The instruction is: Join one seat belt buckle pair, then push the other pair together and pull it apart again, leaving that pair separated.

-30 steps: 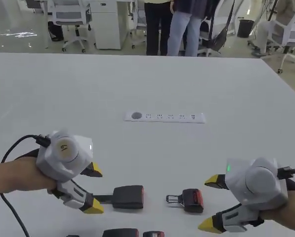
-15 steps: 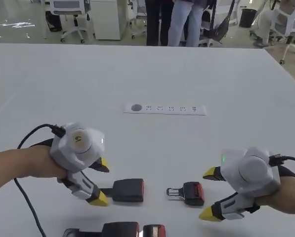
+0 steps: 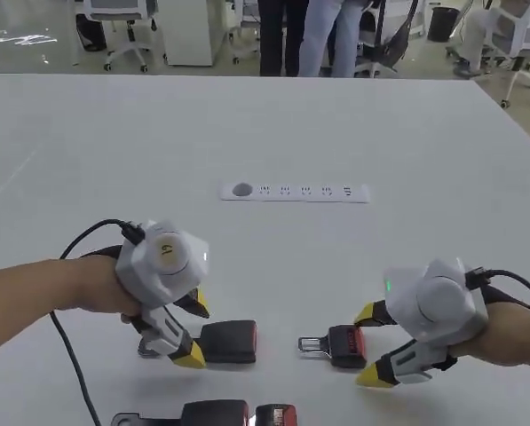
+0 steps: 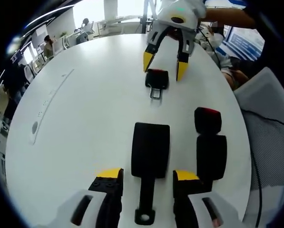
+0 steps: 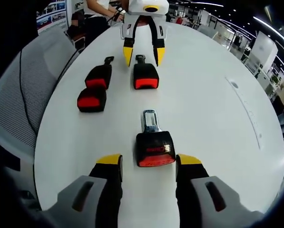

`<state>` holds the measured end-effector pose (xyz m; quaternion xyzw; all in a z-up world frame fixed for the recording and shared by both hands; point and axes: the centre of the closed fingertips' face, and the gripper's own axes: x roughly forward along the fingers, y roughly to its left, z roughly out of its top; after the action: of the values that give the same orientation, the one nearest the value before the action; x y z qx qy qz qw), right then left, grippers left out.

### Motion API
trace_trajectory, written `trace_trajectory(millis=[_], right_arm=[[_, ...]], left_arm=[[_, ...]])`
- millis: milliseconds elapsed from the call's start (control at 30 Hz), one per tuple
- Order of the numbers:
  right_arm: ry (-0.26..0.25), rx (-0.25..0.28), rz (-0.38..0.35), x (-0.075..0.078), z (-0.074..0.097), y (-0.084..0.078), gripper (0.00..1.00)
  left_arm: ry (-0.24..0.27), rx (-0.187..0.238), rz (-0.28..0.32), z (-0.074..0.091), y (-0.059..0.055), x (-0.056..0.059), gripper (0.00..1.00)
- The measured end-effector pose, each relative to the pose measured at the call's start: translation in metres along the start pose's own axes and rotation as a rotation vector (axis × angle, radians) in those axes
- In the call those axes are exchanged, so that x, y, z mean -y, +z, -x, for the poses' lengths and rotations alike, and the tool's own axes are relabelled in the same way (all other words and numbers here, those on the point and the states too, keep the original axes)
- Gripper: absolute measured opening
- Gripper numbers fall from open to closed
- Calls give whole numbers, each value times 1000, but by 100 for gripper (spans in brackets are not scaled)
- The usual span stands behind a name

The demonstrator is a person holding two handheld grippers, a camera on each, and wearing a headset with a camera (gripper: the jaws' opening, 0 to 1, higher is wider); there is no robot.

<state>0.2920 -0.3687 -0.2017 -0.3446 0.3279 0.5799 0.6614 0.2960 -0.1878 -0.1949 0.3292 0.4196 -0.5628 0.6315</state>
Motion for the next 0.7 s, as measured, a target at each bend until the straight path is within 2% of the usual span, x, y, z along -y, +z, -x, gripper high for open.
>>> trace_trajectory(millis=[333, 500, 533, 700], right_arm=[[22, -11, 3, 2, -6, -1, 36], [27, -15, 4, 6, -8, -4, 33], [29, -18, 8, 6, -7, -4, 32], [38, -16, 5, 6, -8, -4, 32]], left_arm=[[-32, -35, -35, -9, 2, 1, 36], [-45, -55, -56, -15, -2, 1, 33], [-43, -56, -70, -14, -2, 0, 33], [-46, -52, -66, -14, -3, 0, 32]])
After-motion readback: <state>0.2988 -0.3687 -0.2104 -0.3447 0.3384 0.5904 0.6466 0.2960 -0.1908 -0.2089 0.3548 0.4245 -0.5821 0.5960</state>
